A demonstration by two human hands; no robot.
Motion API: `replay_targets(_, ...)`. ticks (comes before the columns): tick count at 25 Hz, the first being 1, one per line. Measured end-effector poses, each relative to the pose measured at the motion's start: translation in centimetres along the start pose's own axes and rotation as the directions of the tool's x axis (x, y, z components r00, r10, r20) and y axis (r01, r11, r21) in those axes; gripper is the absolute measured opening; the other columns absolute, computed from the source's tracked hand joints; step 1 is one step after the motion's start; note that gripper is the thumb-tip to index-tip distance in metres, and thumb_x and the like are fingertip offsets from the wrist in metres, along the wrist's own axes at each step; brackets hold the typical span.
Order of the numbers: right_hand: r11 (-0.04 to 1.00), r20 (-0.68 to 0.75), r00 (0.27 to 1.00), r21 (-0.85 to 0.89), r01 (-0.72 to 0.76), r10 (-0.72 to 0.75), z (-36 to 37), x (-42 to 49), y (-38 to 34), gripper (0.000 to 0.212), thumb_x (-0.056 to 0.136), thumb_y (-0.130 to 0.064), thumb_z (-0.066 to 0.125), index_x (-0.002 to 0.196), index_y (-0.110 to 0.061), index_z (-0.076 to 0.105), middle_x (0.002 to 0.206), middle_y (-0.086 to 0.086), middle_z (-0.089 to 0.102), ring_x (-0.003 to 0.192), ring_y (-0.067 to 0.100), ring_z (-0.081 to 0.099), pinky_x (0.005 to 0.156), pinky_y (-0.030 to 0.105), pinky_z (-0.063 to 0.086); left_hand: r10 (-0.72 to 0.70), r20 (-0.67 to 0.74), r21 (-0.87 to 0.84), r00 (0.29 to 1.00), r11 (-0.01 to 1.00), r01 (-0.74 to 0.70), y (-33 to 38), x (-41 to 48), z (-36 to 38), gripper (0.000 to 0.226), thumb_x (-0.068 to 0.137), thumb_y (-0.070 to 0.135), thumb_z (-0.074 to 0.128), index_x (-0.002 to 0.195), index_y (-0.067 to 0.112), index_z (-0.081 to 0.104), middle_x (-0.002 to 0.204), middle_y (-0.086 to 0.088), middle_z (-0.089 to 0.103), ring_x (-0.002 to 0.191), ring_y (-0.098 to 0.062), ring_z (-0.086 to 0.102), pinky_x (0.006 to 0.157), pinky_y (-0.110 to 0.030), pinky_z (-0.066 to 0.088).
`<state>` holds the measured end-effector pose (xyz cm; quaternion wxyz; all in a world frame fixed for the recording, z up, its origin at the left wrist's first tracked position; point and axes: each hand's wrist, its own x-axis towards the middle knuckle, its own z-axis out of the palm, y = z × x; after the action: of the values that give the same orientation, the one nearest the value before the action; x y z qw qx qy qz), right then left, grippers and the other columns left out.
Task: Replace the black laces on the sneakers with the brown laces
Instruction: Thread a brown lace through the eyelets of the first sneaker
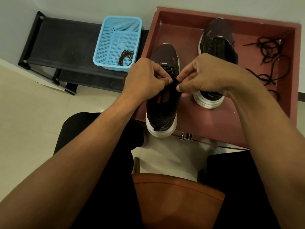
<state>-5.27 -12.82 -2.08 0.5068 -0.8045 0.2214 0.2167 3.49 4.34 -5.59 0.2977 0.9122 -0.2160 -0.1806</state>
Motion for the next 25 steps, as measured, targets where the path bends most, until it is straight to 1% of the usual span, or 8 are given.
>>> replay_targets(6, 1.000, 0.005, 1.000, -0.018, 0.020, -0.020, 0.3, 0.0, -0.1, 0.017, 0.086, -0.005, 0.083, 0.102, -0.009, 0.077, 0.083, 0.011, 0.080, 0.081, 0.018, 0.080, 0.094, 0.039, 0.063, 0.040, -0.015, 0.085, 0.999, 0.996, -0.038, 0.0, 0.0, 0.2, 0.021, 0.082, 0.042, 0.085, 0.070, 0.044, 0.068, 0.082, 0.014, 0.071, 0.071, 0.006, 0.058, 0.074, -0.023, 0.049)
replay_targets(9, 0.998, 0.012, 0.999, -0.046, 0.037, -0.037, 0.3, 0.0, -0.1, 0.011, 0.088, -0.008, 0.081, 0.098, -0.010, 0.079, 0.083, 0.010, 0.081, 0.084, 0.017, 0.080, 0.099, 0.040, 0.060, 0.044, -0.016, 0.051, 0.999, 0.998, -0.044, 0.0, -0.2, 0.5, 0.010, 0.083, 0.040, 0.085, 0.078, 0.040, 0.076, 0.083, 0.012, 0.072, 0.074, 0.006, 0.060, 0.072, -0.022, 0.048)
replay_targets(11, 0.999, 0.018, 0.999, -0.031, 0.033, -0.033, 0.3, 0.0, -0.2, 0.008, 0.095, -0.006, 0.073, 0.099, -0.010, 0.079, 0.084, 0.009, 0.081, 0.084, 0.014, 0.080, 0.098, 0.037, 0.060, 0.074, -0.022, 0.058, 0.997, 0.996, -0.073, -0.1, -0.1, 0.4, 0.007, 0.082, 0.040, 0.086, 0.085, 0.037, 0.081, 0.080, 0.014, 0.069, 0.072, 0.004, 0.059, 0.072, -0.024, 0.047)
replay_targets(13, 0.993, -0.012, 0.999, -0.111, 0.045, -0.046, 0.5, 0.1, -0.1, 0.014, 0.100, -0.008, 0.066, 0.099, -0.014, 0.078, 0.082, 0.004, 0.081, 0.080, 0.011, 0.080, 0.094, 0.034, 0.061, 0.126, -0.001, 0.099, 0.992, 0.987, -0.125, -0.3, 0.2, 0.2, 0.010, 0.080, 0.041, 0.087, 0.088, 0.037, 0.082, 0.077, 0.014, 0.068, 0.069, 0.002, 0.058, 0.073, -0.027, 0.048)
replay_targets(15, 0.962, -0.066, 0.992, -0.259, 0.089, -0.110, 0.8, 0.2, -0.2, 0.011, 0.101, -0.017, 0.068, 0.095, -0.019, 0.078, 0.075, -0.002, 0.080, 0.070, 0.006, 0.078, 0.087, 0.027, 0.061, 0.172, 0.011, 0.132, 0.985, 0.976, -0.172, -0.3, 0.5, -0.2, 0.011, 0.079, 0.042, 0.087, 0.088, 0.037, 0.082, 0.078, 0.013, 0.069, 0.069, -0.002, 0.058, 0.077, -0.031, 0.053)
replay_targets(18, 0.927, -0.077, 0.981, -0.348, 0.143, -0.181, 1.0, 0.2, -0.3, 0.009, 0.100, -0.024, 0.070, 0.093, -0.022, 0.076, 0.068, -0.006, 0.077, 0.062, 0.002, 0.075, 0.075, 0.018, 0.056, 0.197, 0.044, 0.167, 0.979, 0.965, -0.202, -0.5, 0.6, -0.8, 0.017, 0.077, 0.046, 0.087, 0.091, 0.040, 0.081, 0.077, 0.014, 0.068, 0.076, -0.006, 0.060, 0.084, -0.040, 0.056)
replay_targets(22, 0.885, -0.084, 0.977, -0.444, 0.139, -0.196, 1.0, 0.4, 0.0, 0.014, 0.102, -0.022, 0.065, 0.090, -0.023, 0.072, 0.066, -0.005, 0.076, 0.057, 0.001, 0.073, 0.073, 0.018, 0.055, 0.222, 0.072, 0.247, 0.972, 0.940, -0.234, -0.9, 0.7, -1.5, 0.024, 0.072, 0.041, 0.091, 0.092, 0.044, 0.079, 0.085, 0.017, 0.068, 0.100, -0.017, 0.065, 0.094, -0.053, 0.053)
replay_targets(25, 0.870, -0.056, 0.990, -0.485, 0.089, -0.132, 1.4, 0.2, 0.0, 0.016, 0.101, -0.020, 0.062, 0.089, -0.019, 0.072, 0.066, -0.002, 0.076, 0.056, 0.008, 0.073, 0.071, 0.023, 0.058, 0.214, 0.026, 0.315, 0.976, 0.925, -0.211, -1.1, 0.8, -1.8, 0.026, 0.073, 0.034, 0.090, 0.084, 0.044, 0.069, 0.098, 0.013, 0.058, 0.108, -0.019, 0.059, 0.099, -0.051, 0.047)
